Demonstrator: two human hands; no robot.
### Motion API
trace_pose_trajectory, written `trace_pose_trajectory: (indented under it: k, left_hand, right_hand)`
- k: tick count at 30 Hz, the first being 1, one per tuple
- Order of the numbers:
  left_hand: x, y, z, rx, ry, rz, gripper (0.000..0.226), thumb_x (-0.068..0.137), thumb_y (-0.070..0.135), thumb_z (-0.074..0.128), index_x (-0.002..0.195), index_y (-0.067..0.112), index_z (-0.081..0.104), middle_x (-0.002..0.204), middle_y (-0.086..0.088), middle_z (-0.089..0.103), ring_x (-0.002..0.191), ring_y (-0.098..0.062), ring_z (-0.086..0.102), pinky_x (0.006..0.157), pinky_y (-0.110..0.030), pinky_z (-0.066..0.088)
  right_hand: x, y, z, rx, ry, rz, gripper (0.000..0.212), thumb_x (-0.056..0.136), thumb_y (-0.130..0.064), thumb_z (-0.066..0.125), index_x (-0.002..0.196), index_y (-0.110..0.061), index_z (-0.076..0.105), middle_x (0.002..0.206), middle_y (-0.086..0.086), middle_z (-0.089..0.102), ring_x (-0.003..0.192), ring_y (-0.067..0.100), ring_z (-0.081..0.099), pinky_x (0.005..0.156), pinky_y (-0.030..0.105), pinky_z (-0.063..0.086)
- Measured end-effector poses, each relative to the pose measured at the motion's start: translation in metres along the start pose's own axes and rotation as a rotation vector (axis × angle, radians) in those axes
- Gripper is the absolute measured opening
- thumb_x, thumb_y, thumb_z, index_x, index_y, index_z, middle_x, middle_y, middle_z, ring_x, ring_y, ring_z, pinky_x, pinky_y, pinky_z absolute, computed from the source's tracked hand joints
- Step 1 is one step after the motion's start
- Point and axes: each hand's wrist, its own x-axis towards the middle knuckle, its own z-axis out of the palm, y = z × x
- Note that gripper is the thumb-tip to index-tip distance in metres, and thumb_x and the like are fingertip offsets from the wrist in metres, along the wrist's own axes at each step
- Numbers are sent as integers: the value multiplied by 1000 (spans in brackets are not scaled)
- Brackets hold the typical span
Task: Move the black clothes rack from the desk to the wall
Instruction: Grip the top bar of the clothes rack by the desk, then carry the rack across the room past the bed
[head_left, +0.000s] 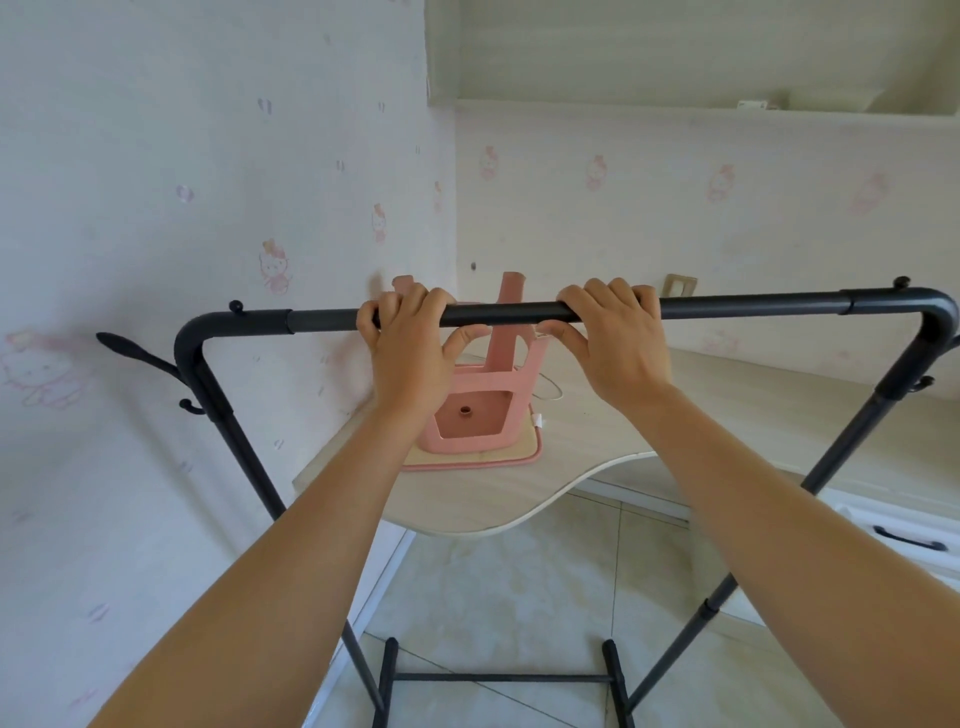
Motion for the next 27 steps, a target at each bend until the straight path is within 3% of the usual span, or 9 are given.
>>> trace_pose_trajectory:
  k: [12,18,22,24,27]
  left_hand:
    - [-4,30,6,-75,-20,35,36,85,55,60,94,20,60,92,3,56,93,-24,45,100,-38,21]
    - [-6,42,0,-145,-38,81,52,80,68,46,91,19,62,86,5,58,96,-23,44,96,-34,17]
    - [-6,53,-2,-149,-69,104,61,76,75,38,92,22,63,78,13,50,86,-21,46,89,-34,19]
    - [-6,59,-3,-167,-69,121,50,78,68,49,89,21,63,73,14,48,81,-20,46,84,-34,20]
    - [-6,67,-6,-169,-53,112,23,80,40,68,80,19,60,63,13,47,69,-19,44,79,-31,21]
  right_hand:
    - [-22,15,-26,50,28,152,50,86,-65,48,85,-16,59,77,-6,62,77,20,51,83,30,26]
    - [-31,19,-40,15,14,212,52,84,-69,47,83,-18,59,75,-7,61,76,19,50,85,31,28]
    - [-35,28,-53,-11,-60,232,53,81,-74,46,81,-22,58,68,-10,54,73,16,48,83,30,30]
    - [-38,34,-63,-55,-104,239,54,78,-76,47,77,-23,56,63,-11,51,67,17,47,77,30,32]
    - [-37,40,-79,-168,-203,284,53,76,-73,53,66,-22,53,53,-7,51,54,20,50,62,31,40]
